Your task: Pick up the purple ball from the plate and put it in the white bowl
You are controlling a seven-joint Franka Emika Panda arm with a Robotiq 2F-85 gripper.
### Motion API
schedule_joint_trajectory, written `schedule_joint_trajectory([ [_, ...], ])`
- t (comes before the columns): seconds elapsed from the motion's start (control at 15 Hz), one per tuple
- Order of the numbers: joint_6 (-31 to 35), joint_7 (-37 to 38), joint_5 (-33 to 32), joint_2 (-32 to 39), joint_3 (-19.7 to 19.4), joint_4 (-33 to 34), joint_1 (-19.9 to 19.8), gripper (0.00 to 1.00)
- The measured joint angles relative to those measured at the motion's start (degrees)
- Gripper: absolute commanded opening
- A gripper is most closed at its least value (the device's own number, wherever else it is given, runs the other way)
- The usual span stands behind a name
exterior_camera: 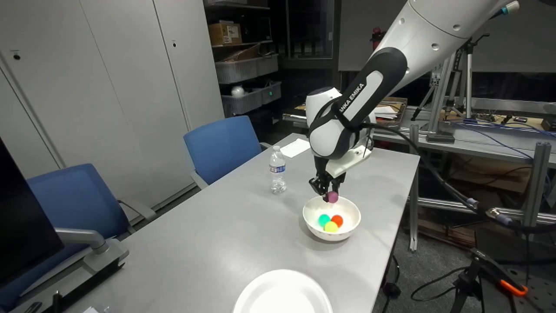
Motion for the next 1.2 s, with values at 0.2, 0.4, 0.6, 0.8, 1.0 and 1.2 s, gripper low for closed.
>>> schedule_joint_trajectory([
  [0.2,0.0,0.53,0.0,1.17,-0.3,0.66,-0.05,0.16],
  [0.4,0.0,1.09,0.0,2.4,-0.32,1.46,-0.05,0.16],
  [0.6,0.0,1.71,0.0,3.46,-0.31,2.24,-0.05,0.74],
  [0.8,0.0,2.27,0.0,4.21,-0.27,2.81,-0.02,0.98],
  [1.0,0.0,2.39,0.0,4.58,-0.22,2.98,0.03,1.0],
  [1.2,0.0,2.39,0.0,4.52,-0.13,3.08,0.05,1.0],
])
